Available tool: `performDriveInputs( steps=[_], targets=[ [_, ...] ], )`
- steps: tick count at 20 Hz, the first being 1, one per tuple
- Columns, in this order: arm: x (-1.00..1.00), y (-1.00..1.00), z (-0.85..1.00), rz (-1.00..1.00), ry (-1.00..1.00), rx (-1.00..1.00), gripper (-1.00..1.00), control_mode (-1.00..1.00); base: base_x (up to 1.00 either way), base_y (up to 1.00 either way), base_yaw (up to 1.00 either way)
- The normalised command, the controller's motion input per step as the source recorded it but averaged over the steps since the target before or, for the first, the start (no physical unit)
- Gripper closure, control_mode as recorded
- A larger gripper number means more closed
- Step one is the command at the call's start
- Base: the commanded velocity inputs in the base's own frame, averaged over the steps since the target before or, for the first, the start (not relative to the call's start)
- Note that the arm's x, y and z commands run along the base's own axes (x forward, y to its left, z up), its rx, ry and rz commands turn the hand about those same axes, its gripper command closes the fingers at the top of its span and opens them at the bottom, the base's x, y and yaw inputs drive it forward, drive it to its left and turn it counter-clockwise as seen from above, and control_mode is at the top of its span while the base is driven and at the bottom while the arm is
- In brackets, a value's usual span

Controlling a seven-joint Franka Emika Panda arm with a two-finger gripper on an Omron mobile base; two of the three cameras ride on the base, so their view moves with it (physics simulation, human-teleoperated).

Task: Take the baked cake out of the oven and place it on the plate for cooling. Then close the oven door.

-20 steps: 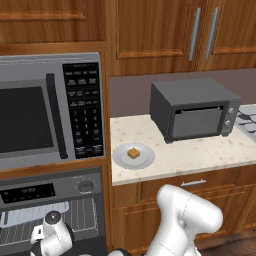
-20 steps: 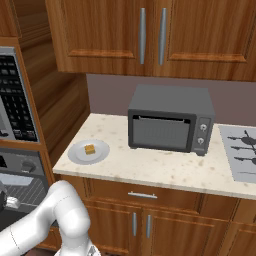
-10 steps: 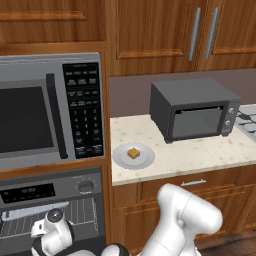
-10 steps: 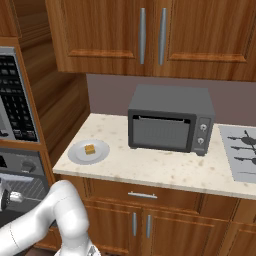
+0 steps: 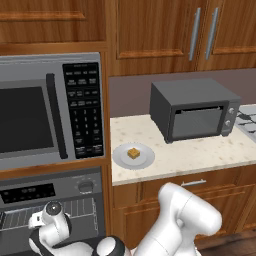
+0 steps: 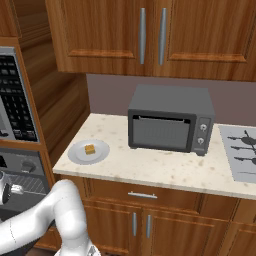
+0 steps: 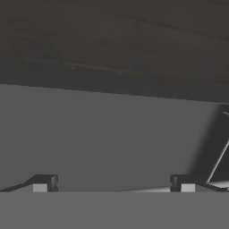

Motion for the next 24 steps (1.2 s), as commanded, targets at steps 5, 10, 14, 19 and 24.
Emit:
performDriveInputs(
  steps=[5,10,14,19,24],
  targets=[
    [0.22,0.14,-0.23,0.02,-0.13,0.0,-1.0,-1.0,0.0,0.0,0.0],
    [0.01,0.22,-0.35,0.0,-0.15,-0.01,-1.0,-1.0,0.0,0.0,0.0],
    [-0.07,0.29,-0.24,0.0,-0.07,0.0,-1.0,-1.0,0.0,0.0,0.0],
    [-0.15,0.35,-0.03,0.0,0.02,0.0,-1.0,-1.0,0.0,0.0,0.0],
    [-0.26,0.3,0.0,0.01,0.12,0.01,-1.0,-1.0,0.0,0.0,0.0]
  ],
)
